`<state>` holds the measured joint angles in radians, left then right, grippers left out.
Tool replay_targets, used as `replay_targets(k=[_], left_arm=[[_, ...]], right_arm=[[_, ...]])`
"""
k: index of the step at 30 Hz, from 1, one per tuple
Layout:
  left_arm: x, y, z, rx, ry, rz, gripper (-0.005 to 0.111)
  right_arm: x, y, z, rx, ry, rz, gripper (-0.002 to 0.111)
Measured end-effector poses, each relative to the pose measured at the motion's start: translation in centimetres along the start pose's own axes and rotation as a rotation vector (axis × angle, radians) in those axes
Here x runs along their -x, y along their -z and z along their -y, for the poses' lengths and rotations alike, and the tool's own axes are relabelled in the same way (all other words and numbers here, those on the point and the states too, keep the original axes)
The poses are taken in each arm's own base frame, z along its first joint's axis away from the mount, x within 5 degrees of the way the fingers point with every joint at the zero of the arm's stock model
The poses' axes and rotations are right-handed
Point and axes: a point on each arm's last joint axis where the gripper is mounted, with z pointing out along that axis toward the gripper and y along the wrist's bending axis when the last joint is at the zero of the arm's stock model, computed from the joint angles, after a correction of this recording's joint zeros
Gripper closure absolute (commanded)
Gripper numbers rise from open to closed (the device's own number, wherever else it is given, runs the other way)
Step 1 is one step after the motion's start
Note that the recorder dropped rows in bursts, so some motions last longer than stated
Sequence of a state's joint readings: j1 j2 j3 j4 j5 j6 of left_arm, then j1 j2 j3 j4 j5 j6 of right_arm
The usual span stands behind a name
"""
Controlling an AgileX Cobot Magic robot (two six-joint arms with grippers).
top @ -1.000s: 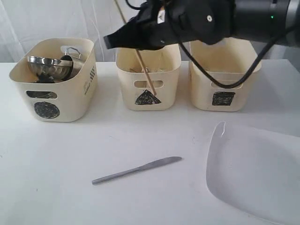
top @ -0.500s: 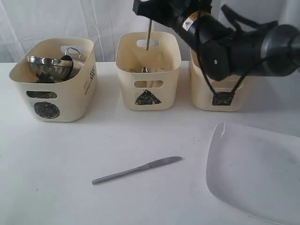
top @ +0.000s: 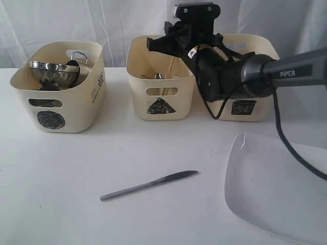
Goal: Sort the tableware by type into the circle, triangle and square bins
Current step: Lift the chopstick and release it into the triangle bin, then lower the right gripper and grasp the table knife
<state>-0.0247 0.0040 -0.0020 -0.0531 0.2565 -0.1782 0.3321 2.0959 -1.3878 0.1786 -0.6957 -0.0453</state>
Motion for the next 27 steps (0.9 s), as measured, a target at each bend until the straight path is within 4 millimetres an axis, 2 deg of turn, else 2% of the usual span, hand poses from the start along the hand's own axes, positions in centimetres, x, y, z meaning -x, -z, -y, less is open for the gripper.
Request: replay_targets(k=[4, 8, 13, 17, 22, 27], left_arm=[[0.0, 0.0, 0.0, 0.0, 0.0, 0.0, 0.107], [0.0, 0.0, 0.0, 0.0, 0.0, 0.0, 0.107], [0.0, 0.0, 0.0, 0.0, 0.0, 0.0, 0.107], [0.0, 0.0, 0.0, 0.0, 0.0, 0.0, 0.107], [0.0, 0.0, 0.0, 0.0, 0.0, 0.0, 0.107], [0.0, 0.0, 0.0, 0.0, 0.0, 0.0, 0.107]], right_arm=[[0.4, 0.2, -0.1, 0.004, -0.004, -0.058, 0.074], [2.2, 1.0, -0.5, 0.022, -0.011, -0.183, 0.075], [5.8, 4.3, -1.5, 0.067, -0.041, -0.485, 0.084], [6.8, 7.0, -3.6, 0.186, 0.113, -0.679, 0.092], [5.6, 9.9, -8.6, 0.495, 0.327, -0.855, 0.093], [1.9, 12.9, -13.7, 0.918, 0.603, -0.979, 0.091]])
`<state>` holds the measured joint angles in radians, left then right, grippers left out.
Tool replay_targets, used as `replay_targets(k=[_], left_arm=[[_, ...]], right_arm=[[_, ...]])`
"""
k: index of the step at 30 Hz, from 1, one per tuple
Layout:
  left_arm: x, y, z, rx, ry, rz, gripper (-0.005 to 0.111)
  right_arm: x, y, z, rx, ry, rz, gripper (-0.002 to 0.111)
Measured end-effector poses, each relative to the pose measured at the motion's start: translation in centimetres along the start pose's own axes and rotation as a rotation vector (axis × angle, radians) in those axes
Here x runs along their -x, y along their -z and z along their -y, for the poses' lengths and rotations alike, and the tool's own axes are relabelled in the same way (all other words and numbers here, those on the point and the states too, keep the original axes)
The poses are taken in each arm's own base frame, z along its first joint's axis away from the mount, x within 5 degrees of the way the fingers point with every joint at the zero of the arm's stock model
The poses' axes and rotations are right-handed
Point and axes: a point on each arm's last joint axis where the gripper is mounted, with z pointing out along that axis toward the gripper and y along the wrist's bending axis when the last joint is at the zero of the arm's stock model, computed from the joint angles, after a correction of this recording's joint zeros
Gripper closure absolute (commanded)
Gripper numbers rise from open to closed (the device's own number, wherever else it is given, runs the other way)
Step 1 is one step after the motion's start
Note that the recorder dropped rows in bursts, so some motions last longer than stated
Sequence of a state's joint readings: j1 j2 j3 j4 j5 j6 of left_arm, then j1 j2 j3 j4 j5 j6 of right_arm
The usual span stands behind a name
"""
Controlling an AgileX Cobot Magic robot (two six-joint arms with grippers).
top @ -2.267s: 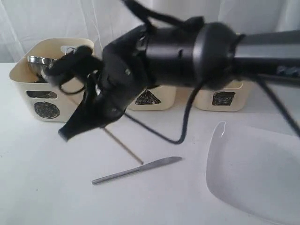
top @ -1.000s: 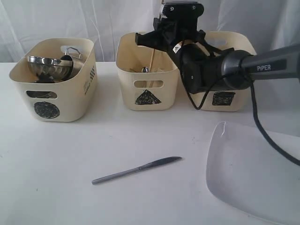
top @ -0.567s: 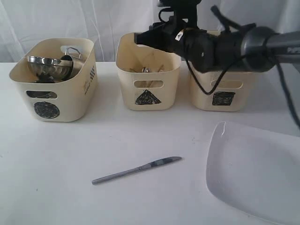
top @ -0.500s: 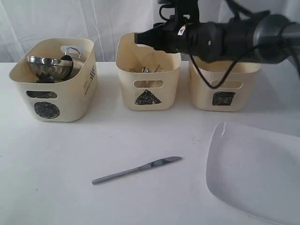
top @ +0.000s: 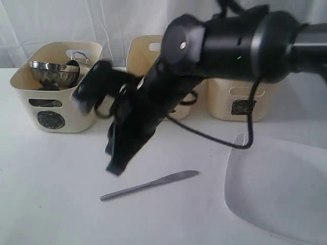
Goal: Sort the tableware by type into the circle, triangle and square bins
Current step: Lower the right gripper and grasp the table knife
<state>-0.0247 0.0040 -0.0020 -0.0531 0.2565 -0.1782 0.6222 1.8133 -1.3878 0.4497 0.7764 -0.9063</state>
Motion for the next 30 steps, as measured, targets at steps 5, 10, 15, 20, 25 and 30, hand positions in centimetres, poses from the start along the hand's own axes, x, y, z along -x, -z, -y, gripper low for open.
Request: replay_targets(k=[5, 10, 15, 20, 25, 30], left_arm=[[0.0, 0.0, 0.0, 0.0, 0.0, 0.0, 0.107], [0.0, 0.0, 0.0, 0.0, 0.0, 0.0, 0.107], [0.0, 0.0, 0.0, 0.0, 0.0, 0.0, 0.107], [0.0, 0.0, 0.0, 0.0, 0.0, 0.0, 0.107], [0.0, 0.0, 0.0, 0.0, 0.0, 0.0, 0.107], [0.0, 0.0, 0.0, 0.0, 0.0, 0.0, 0.107]], right_arm=[[-0.4, -4.5, -2.4, 0.125, 0.294, -0.102, 0.076], [-1.1, -7.3, -2.6, 0.139, 0.364, -0.131, 0.061], [-2.3, -9.4, -2.1, 0.134, 0.403, -0.191, 0.058], [-2.4, -9.2, -2.1, 0.132, 0.406, -0.204, 0.058], [-2.0, -8.0, -1.8, 0.066, 0.194, -0.218, 0.06], [-2.5, -7.6, -1.0, -0.023, 0.088, -0.322, 0.06]])
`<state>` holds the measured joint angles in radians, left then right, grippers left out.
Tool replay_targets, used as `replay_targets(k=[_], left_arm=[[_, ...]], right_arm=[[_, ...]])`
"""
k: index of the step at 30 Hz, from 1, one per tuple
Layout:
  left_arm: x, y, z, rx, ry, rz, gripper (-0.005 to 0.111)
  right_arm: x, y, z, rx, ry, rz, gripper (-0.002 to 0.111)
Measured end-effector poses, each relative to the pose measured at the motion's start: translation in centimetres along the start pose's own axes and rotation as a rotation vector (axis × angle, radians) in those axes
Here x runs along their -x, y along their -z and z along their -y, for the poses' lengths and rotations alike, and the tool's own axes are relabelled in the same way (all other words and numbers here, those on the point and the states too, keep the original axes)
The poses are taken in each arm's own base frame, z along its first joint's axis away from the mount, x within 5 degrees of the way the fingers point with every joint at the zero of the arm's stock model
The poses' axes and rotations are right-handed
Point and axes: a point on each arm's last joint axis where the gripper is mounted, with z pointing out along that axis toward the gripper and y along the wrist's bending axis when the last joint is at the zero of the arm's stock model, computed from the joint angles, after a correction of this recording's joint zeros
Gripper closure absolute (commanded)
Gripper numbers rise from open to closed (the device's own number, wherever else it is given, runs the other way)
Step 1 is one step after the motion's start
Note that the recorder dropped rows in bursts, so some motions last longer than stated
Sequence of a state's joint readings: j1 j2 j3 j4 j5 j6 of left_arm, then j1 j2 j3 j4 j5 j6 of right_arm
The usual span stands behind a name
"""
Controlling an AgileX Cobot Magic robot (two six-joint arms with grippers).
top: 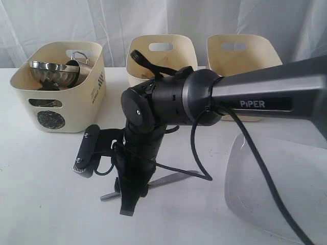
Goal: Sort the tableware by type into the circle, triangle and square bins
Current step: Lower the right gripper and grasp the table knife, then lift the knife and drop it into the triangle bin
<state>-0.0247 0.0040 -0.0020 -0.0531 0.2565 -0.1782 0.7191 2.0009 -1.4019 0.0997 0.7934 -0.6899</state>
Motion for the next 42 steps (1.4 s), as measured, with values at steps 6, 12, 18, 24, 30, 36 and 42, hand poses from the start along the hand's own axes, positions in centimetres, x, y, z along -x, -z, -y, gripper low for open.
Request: replay_targets(k=[6, 12, 18, 24, 30, 36, 42], left_arm=[[0.0, 0.0, 0.0, 0.0, 0.0, 0.0, 0.107], [0.0, 0.0, 0.0, 0.0, 0.0, 0.0, 0.107], [0.0, 0.0, 0.0, 0.0, 0.0, 0.0, 0.107], [0.0, 0.0, 0.0, 0.0, 0.0, 0.0, 0.107], [0.0, 0.0, 0.0, 0.0, 0.0, 0.0, 0.107], [0.0, 0.0, 0.0, 0.0, 0.0, 0.0, 0.107], [0.0, 0.0, 0.0, 0.0, 0.0, 0.0, 0.107]], right_arm=[[0.3, -0.8, 1.8, -0.008, -0.015, -0.136, 0.06], [1.4, -1.3, 2.1, 0.064, 0.002, -0.122, 0.06], [1.0, -3.7, 1.9, 0.112, 0.078, -0.153, 0.062], [1.0, -4.2, 2.1, 0.105, 0.135, -0.15, 0.092], [0.9, -4.6, 2.0, 0.162, 0.148, -0.143, 0.108], [1.3, -4.1, 1.8, 0.18, 0.131, -0.114, 0.108], [2.4, -0.8, 2.1, 0.105, 0.127, -0.008, 0.108]])
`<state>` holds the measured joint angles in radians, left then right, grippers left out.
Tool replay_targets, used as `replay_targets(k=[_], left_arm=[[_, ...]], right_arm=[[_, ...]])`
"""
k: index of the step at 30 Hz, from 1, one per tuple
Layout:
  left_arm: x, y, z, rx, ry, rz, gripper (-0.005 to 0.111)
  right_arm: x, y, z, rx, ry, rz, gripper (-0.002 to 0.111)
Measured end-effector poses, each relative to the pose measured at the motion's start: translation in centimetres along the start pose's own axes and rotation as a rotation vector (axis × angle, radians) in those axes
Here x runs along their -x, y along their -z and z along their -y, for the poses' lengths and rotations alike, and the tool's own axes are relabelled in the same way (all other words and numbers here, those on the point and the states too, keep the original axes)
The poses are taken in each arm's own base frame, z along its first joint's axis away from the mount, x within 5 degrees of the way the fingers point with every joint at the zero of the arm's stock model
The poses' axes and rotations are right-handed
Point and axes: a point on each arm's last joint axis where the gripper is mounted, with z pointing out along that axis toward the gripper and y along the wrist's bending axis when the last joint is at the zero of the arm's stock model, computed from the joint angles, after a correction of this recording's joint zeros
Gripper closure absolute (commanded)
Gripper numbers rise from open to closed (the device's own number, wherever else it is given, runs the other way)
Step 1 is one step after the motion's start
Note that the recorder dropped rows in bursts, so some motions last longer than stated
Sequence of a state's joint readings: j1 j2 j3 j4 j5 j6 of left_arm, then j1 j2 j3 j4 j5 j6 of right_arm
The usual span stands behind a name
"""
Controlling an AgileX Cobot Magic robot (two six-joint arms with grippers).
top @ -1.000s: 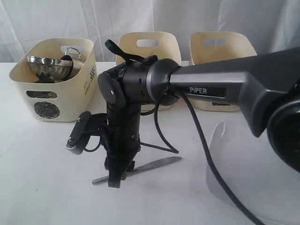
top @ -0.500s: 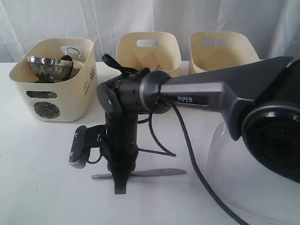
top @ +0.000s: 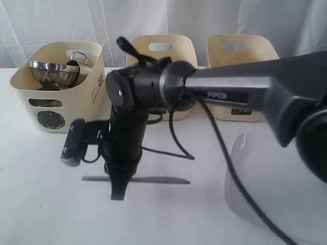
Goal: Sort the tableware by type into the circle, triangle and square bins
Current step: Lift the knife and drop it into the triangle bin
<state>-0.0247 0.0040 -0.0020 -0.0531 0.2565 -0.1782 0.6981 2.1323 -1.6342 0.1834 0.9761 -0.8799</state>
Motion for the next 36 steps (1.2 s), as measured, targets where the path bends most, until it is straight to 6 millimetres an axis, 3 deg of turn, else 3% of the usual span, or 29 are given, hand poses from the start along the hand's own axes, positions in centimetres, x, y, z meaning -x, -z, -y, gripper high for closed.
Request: replay_targets(k=[4, 9, 12, 17, 25, 31, 36], left_arm=[[0.0, 0.0, 0.0, 0.0, 0.0, 0.0, 0.107], [0.0, 0.0, 0.0, 0.0, 0.0, 0.0, 0.107], [0.0, 0.0, 0.0, 0.0, 0.0, 0.0, 0.107], [0.0, 0.0, 0.0, 0.0, 0.0, 0.0, 0.107], [0.0, 0.0, 0.0, 0.0, 0.0, 0.0, 0.107], [0.0, 0.0, 0.0, 0.0, 0.0, 0.0, 0.107], [0.0, 0.0, 0.0, 0.0, 0.0, 0.0, 0.107]], right_arm=[[1.1, 4.3, 0.2, -0.115, -0.032, 0.117, 0.108], [0.3, 6.2, 0.6, -0.118, -0.165, 0.166, 0.108], [-1.4, 7.8, 1.6, -0.103, -0.287, 0.231, 0.108], [-4.8, 12.9, 3.0, -0.136, -0.452, 0.415, 0.108], [-11.2, 20.7, 4.6, -0.379, -0.566, 0.569, 0.108], [-15.4, 23.7, 7.9, -0.633, -0.753, 0.76, 0.108], [-15.8, 24.0, 9.8, -0.725, -0.826, 0.934, 0.108]])
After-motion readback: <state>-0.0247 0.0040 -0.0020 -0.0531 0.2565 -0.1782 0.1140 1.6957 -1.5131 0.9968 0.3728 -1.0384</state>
